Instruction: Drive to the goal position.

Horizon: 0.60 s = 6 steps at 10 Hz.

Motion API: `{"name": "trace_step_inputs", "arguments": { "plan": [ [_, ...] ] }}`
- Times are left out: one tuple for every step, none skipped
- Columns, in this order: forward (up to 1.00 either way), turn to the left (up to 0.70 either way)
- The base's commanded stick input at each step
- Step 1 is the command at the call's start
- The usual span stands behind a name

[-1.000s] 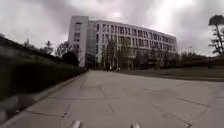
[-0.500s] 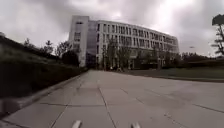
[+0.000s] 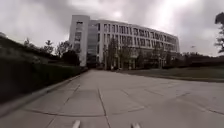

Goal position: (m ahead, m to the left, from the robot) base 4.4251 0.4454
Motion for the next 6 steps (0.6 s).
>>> {"name": "trace_step_inputs", "arguments": {
  "plan": [
    [0.85, 0.01],
    [0.85, 0.00],
    [0.85, 0.00],
    [0.85, 0.00],
    [0.85, 0.00],
    [0.85, 0.00]
  ]
}}
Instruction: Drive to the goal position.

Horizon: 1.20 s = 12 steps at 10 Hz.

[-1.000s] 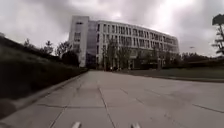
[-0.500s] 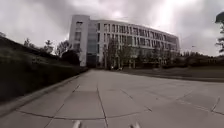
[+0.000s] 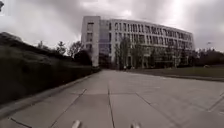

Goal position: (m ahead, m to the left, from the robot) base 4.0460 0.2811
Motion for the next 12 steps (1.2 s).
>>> {"name": "trace_step_inputs", "arguments": {
  "plan": [
    [0.85, 0.00],
    [0.85, 0.00],
    [0.85, 0.00],
    [0.85, 0.00],
    [0.85, 0.00],
    [0.85, 0.00],
    [0.85, 0.00],
    [0.85, 0.00],
    [0.85, 0.00],
    [0.85, 0.00],
    [0.85, 0.00],
    [0.85, 0.00]
  ]
}}
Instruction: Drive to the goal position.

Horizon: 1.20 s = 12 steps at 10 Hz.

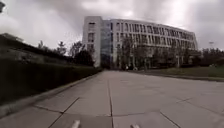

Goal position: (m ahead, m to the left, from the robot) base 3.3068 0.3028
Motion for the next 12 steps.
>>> {"name": "trace_step_inputs", "arguments": {
  "plan": [
    [0.85, 0.00],
    [0.85, 0.00],
    [0.85, 0.00],
    [0.85, 0.00],
    [0.85, 0.00],
    [0.85, 0.00],
    [0.85, 0.00],
    [0.85, 0.00],
    [0.85, 0.00],
    [0.85, 0.00],
    [0.85, 0.00],
    [0.85, 0.00]
  ]
}}
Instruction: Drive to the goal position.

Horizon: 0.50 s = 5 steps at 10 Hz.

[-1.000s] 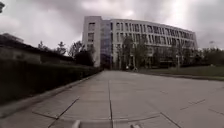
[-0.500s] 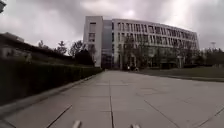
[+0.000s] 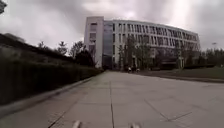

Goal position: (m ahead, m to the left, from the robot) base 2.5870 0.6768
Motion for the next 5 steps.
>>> {"name": "trace_step_inputs", "arguments": {
  "plan": [
    [0.85, 0.00],
    [0.85, 0.00],
    [0.85, 0.00],
    [0.85, 0.00],
    [0.85, 0.00]
  ]
}}
